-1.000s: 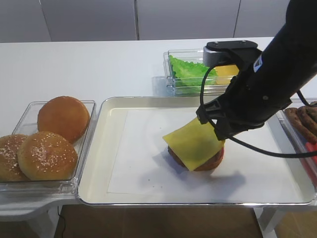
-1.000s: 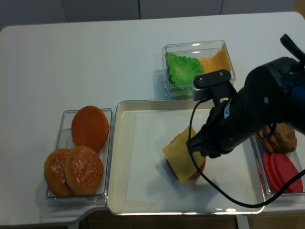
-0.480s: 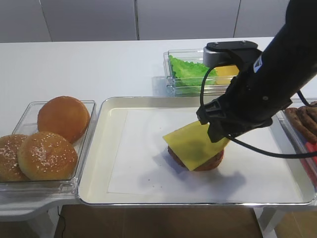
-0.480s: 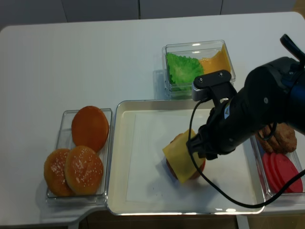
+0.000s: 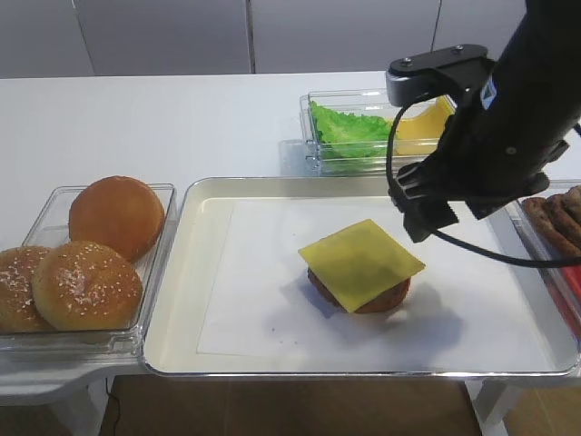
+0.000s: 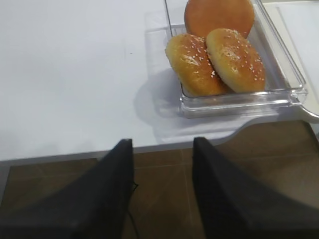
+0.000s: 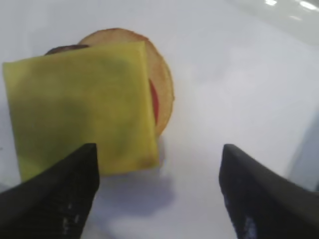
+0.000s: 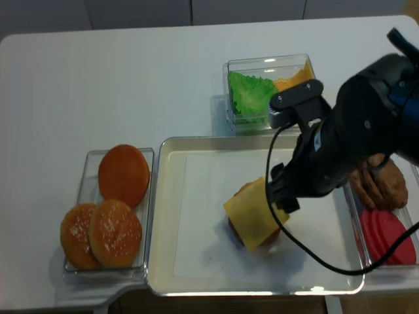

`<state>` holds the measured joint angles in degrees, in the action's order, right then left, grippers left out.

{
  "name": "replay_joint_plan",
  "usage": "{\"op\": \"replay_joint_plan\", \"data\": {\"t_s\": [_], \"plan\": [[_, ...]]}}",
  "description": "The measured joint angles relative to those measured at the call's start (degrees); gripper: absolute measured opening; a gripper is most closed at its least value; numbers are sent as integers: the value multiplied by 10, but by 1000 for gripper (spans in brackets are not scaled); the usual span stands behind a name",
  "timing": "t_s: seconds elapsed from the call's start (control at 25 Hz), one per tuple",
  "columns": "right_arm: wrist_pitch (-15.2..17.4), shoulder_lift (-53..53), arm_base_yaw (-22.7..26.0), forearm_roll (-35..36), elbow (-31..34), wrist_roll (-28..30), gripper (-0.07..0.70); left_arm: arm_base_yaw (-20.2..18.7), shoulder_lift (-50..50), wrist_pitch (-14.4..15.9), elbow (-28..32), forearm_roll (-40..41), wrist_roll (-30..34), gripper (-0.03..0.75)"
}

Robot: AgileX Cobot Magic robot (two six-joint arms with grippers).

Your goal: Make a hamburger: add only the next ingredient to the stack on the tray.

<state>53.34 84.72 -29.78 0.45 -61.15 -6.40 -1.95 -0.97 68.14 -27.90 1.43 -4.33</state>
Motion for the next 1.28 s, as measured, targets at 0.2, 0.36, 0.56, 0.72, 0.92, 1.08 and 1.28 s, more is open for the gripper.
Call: {"op": "replay_joint_plan", "data": {"t_s": [0.2,0.36,0.56,0.72,0.92,1.08,1.28], "plan": [[34,0,46,-28,-12,-7,491,0,0,0,0,0,0,299],[58,-2,117,-29,-12,1,468,0,0,0,0,0,0,299],[66,-39,203,-5,-12,26,463,0,0,0,0,0,0,298],[76,-83,256,26,0,54,460,0,0,0,0,0,0,299],[92,-158,276,31,44,64,460,0,0,0,0,0,0,299],[103,-240,276,35,95,64,460,0,0,0,0,0,0,298],[115,-343,276,35,140,64,460,0,0,0,0,0,0,298]]}}
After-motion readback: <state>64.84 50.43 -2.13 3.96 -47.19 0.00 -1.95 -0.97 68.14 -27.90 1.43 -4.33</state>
